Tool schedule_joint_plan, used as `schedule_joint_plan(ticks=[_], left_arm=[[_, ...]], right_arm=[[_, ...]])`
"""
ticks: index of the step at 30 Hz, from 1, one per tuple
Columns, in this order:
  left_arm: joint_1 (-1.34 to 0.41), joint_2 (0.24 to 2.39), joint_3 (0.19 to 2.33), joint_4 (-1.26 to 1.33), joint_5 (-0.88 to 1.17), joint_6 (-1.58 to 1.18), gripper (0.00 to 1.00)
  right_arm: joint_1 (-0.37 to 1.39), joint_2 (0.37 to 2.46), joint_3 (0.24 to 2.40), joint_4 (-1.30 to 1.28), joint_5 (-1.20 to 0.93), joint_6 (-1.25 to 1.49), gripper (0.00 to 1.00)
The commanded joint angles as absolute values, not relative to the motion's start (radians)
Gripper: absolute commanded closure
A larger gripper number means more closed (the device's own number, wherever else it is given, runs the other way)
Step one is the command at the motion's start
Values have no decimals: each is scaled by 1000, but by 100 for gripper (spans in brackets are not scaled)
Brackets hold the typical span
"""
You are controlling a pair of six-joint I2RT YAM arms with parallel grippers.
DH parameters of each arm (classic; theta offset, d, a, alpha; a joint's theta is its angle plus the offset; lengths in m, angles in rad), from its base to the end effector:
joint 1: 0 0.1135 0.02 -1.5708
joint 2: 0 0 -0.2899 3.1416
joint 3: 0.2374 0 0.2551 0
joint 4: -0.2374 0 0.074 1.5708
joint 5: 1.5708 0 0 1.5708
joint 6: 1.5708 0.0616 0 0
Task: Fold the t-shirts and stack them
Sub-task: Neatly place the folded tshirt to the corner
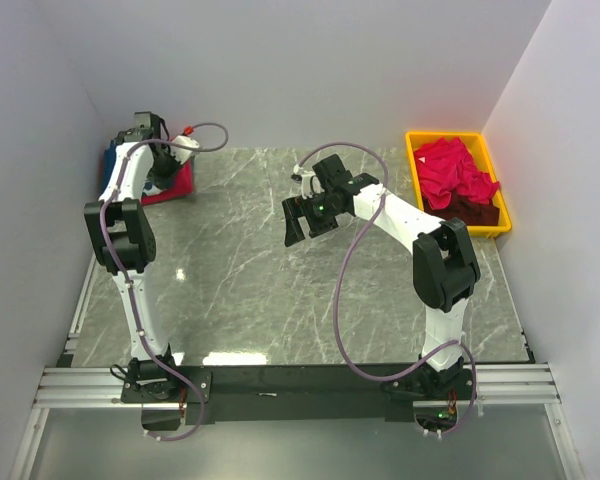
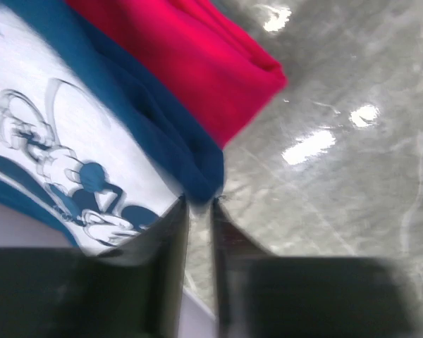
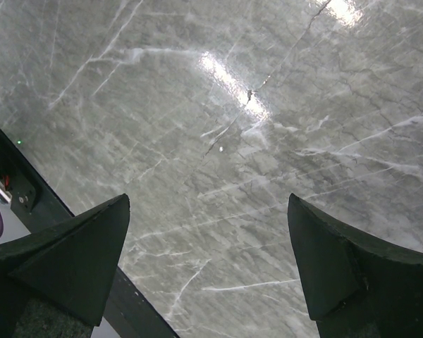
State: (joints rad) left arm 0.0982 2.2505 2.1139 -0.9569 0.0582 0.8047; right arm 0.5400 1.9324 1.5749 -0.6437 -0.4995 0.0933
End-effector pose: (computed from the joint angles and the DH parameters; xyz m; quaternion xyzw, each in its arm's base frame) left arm 0.5161 0.0472 0.2443 0.3425 0.9089 0.0776 0.2250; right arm 0.3664 0.2540 0.2462 -0.2737 0.8915 0.3102 0.1849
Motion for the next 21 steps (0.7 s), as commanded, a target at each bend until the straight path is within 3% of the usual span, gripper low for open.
schedule_joint_plan(ticks=[1, 2, 5, 7, 10, 17, 21], left_arm=[[104, 2220, 2151, -1029, 110, 818, 74], [106, 2218, 2157, -1046, 129, 805, 57], [136, 2183, 2187, -1004, 231, 734, 39], [162, 2163, 2204, -965, 276, 692, 37], [187, 2135, 2212, -858, 308, 576, 39], [189, 2231, 2265, -675, 249, 420, 65], [181, 2318, 2345, -647, 244, 377, 69]], right_arm=[[532, 1896, 1581, -637, -509, 101, 1], [532, 1894, 1585, -643, -508, 95, 1], [532, 1879, 1583, -646, -489, 91, 1], [529, 1871, 1574, -643, -489, 90, 1], [528, 1865, 1563, -635, -494, 94, 1], [529, 1901, 1586, -641, -502, 95, 1], [526, 1920, 1594, -646, -508, 95, 1]])
